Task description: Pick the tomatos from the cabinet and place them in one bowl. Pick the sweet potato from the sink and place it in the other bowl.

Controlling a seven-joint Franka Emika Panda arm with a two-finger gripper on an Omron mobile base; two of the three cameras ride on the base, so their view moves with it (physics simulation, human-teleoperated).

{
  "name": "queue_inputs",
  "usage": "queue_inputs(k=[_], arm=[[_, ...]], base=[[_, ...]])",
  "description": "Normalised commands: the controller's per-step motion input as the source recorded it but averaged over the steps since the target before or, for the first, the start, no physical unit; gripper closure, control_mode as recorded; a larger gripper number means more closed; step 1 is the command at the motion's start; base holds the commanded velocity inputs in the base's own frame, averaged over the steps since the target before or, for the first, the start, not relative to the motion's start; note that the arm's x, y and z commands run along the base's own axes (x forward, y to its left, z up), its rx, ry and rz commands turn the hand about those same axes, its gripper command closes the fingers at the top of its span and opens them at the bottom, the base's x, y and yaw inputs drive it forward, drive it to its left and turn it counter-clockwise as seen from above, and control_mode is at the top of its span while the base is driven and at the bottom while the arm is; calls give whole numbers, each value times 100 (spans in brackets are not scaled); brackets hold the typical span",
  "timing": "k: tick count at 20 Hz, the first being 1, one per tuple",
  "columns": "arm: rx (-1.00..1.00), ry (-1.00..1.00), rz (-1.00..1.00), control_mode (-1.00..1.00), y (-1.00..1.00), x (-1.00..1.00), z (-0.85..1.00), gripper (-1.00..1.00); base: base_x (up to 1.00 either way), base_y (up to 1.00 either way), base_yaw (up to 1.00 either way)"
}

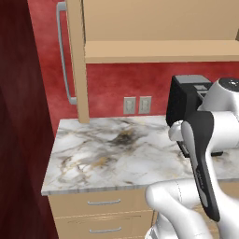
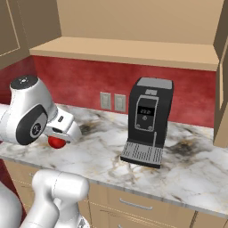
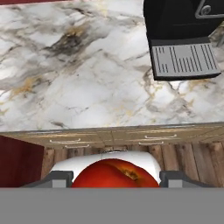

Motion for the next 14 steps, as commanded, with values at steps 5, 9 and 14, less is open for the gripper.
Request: queue_inputs(k=[5,9,14], arm=[[0,0,0,100,0,0,0,100],[0,0,0,100,0,0,0,100],[0,0,0,100,0,0,0,100]], base=[[-54,1,0],[-72,0,-6],[-60,7,-8]])
